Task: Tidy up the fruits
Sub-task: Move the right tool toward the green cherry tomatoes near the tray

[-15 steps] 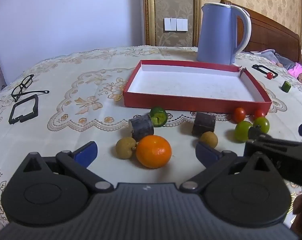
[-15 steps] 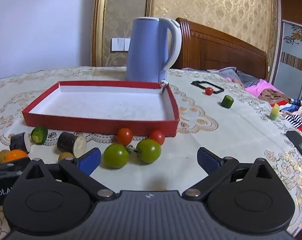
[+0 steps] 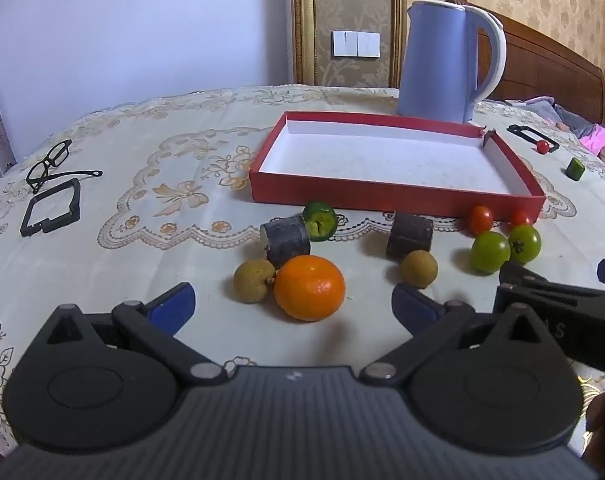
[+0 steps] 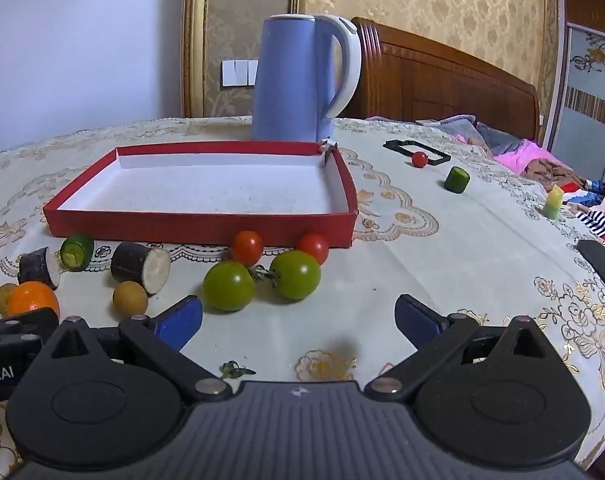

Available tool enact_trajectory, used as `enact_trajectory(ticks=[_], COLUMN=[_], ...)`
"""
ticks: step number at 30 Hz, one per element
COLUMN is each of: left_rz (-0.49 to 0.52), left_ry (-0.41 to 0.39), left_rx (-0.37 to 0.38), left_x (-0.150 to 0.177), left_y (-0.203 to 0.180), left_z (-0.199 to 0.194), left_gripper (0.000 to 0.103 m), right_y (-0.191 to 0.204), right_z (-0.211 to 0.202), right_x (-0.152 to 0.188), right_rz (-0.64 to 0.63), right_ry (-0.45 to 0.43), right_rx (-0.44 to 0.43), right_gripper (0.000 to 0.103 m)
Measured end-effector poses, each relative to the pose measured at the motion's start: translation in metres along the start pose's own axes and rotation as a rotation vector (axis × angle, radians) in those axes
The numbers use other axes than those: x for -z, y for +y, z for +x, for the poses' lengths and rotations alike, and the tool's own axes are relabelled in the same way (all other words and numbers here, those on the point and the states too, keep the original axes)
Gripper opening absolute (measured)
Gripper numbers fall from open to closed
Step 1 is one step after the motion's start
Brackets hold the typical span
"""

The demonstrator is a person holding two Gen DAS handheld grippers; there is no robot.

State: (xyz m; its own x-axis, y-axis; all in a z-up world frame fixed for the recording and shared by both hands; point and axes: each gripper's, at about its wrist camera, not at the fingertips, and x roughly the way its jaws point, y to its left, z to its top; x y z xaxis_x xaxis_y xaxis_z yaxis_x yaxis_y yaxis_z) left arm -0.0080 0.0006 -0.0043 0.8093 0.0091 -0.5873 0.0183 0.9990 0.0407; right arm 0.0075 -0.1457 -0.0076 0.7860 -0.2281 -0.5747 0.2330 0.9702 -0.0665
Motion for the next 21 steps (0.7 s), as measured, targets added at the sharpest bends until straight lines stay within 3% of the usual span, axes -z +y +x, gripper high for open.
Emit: enact_trajectory(ticks=[21], left_rz=[0.018], left_ry=[0.004], left_rx=[0.009], left_x=[0.0036], left_y=[-0.0028], left_z=[0.0013], left_gripper=[0.103], right_y=[-0.0011], right_z=[0.0004], right_x=[0.0027], right_rz=[-0.003], right_ry=[0.014], right_rx=[-0.016], right_gripper=[0.103])
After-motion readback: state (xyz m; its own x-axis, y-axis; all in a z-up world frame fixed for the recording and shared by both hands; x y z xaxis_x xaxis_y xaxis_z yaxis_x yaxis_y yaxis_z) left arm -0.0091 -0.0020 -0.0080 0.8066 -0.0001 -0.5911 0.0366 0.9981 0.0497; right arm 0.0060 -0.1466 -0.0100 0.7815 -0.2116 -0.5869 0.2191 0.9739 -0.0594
